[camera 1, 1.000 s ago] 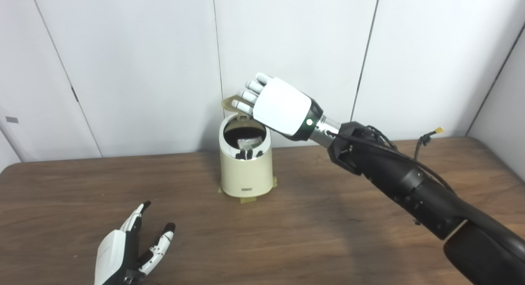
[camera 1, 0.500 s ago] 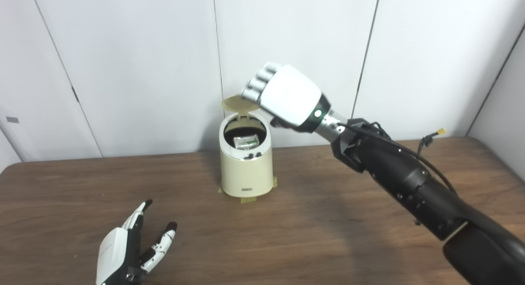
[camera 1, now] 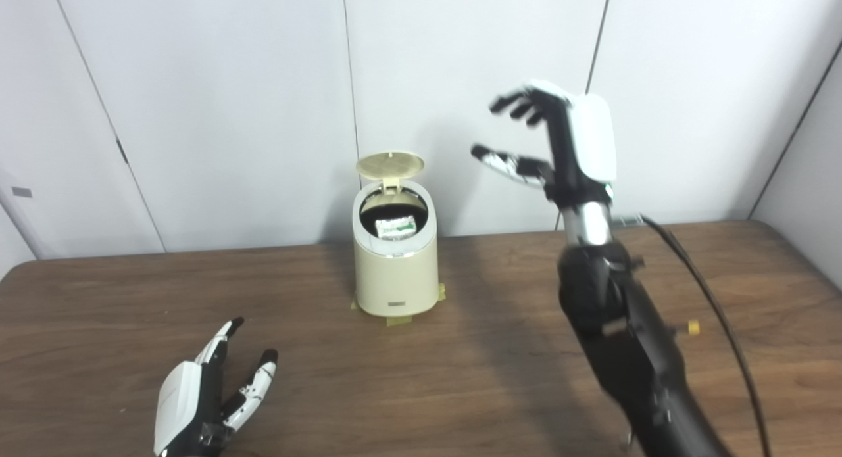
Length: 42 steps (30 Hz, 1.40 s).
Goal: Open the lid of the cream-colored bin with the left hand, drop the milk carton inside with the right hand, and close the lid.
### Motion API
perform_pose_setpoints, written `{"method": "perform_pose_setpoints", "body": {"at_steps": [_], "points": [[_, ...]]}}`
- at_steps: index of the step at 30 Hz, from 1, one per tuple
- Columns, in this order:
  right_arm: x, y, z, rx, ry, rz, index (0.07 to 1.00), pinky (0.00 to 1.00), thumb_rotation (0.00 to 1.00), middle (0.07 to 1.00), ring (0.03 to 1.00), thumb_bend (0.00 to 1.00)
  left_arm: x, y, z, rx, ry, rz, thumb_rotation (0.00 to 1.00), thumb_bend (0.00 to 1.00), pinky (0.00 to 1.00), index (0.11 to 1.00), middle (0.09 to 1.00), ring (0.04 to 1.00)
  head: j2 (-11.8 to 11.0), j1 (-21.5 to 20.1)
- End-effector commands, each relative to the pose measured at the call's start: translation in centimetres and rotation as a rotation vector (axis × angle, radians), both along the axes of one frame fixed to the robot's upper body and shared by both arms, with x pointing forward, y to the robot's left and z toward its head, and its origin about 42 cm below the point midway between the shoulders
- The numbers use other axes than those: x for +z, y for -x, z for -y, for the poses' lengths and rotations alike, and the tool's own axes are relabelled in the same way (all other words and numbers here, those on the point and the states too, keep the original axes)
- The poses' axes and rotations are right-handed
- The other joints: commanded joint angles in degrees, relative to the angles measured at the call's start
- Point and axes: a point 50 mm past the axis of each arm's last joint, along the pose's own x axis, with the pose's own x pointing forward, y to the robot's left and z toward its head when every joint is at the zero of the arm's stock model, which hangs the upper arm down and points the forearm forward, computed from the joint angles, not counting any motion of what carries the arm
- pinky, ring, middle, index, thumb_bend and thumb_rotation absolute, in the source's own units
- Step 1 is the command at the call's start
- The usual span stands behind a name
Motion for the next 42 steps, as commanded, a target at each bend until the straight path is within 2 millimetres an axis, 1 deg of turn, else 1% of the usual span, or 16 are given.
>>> {"method": "perform_pose_setpoints", "body": {"at_steps": [1,3,6,9,11,12,14,17,22,25,28,30,33,38,41,42], "points": [[1.9,0.9,0.1,0.111,-0.116,-0.02,0.838,0.7,0.44,0.827,0.795,0.47,-0.6,-0.4,0.0,-0.02,0.004,-0.002,0.67,0.42,0.92,0.908,0.919,0.921,0.1,0.0],[0.7,1.9,0.6,0.192,-0.216,-0.088,0.918,0.82,0.55,0.891,0.868,0.46,-0.6,-0.4,0.0,-0.022,0.008,-0.001,0.7,0.43,0.92,0.906,0.919,0.922,0.1,0.0],[-1.2,2.5,1.8,0.286,-0.292,-0.156,0.971,0.94,0.74,0.946,0.92,0.47,-0.6,-0.5,0.1,-0.022,0.016,-0.001,0.71,0.44,0.93,0.909,0.92,0.924,0.0,-0.1],[-3.4,2.9,3.0,0.319,-0.347,-0.209,0.975,0.95,0.85,0.955,0.93,0.51,-0.8,-0.6,0.0,-0.025,0.018,-0.002,0.74,0.44,0.92,0.911,0.92,0.924,-0.2,0.1],[-4.9,3.3,3.5,0.317,-0.363,-0.241,0.976,0.94,0.87,0.955,0.927,0.51,-0.8,-0.6,0.1,-0.03,0.02,-0.004,0.74,0.44,0.92,0.914,0.923,0.927,-0.2,0.1],[-5.9,3.6,3.8,0.317,-0.362,-0.261,0.99,0.95,0.93,0.963,0.932,0.5,-0.8,-0.5,0.1,-0.032,0.021,-0.006,0.76,0.44,0.93,0.918,0.925,0.93,-0.2,0.1],[-7.5,4.2,4.3,0.316,-0.364,-0.288,0.998,0.95,0.96,0.97,0.934,0.48,-0.8,-0.5,0.0,-0.037,0.023,-0.007,0.77,0.44,0.93,0.92,0.928,0.933,-0.1,-0.1],[-9.5,4.9,4.8,0.307,-0.372,-0.316,1.0,0.95,0.91,0.965,0.928,0.48,-0.9,-0.5,-0.1,-0.042,0.019,-0.005,0.79,0.44,0.92,0.919,0.929,0.935,-0.3,0.0],[-11.3,6.6,4.3,0.319,-0.413,-0.403,1.0,0.96,0.9,0.968,0.941,0.46,-1.1,-0.9,-0.4,-0.039,0.021,-0.003,0.79,0.43,0.91,0.916,0.924,0.927,-0.5,-0.1],[-12.2,7.9,3.8,0.324,-0.436,-0.44,1.0,0.96,0.87,0.963,0.939,0.38,-0.6,-1.2,-0.4,-0.048,0.027,0.028,0.92,0.43,0.91,0.915,0.919,0.924,-0.4,0.7],[-13.3,9.0,3.5,0.314,-0.427,-0.47,0.979,0.91,0.88,0.955,0.93,0.28,0.5,-1.7,0.0,-0.077,0.045,0.057,0.96,0.43,0.92,0.912,0.922,0.929,-0.4,1.0],[-13.9,9.5,3.3,0.307,-0.409,-0.485,0.963,0.89,0.89,0.949,0.922,0.24,1.5,-2.1,0.5,-0.11,0.049,0.081,0.99,0.48,0.92,0.918,0.93,0.928,-0.3,0.9],[-14.7,10.2,3.0,0.311,-0.41,-0.505,0.938,0.87,0.87,0.939,0.918,0.21,4.4,-3.3,1.1,-0.168,0.042,0.162,1.0,0.51,0.9,0.907,0.92,0.912,0.0,1.2],[-15.8,11.0,2.5,0.302,-0.435,-0.536,0.883,0.84,0.61,0.898,0.883,0.17,10.5,-5.9,1.8,-0.233,0.014,0.28,1.0,0.56,0.87,0.89,0.904,0.913,0.2,1.5],[-16.4,11.2,2.3,0.29,-0.433,-0.557,0.88,0.84,0.56,0.892,0.888,0.17,14.2,-7.8,2.5,-0.258,0.0,0.309,1.0,0.64,0.9,0.894,0.912,0.938,0.3,1.5],[-16.5,11.2,2.2,0.281,-0.421,-0.566,0.871,0.84,0.55,0.883,0.883,0.17,15.6,-8.4,2.8,-0.26,-0.015,0.32,1.0,0.68,0.95,0.899,0.93,0.968,0.4,1.6]]}}
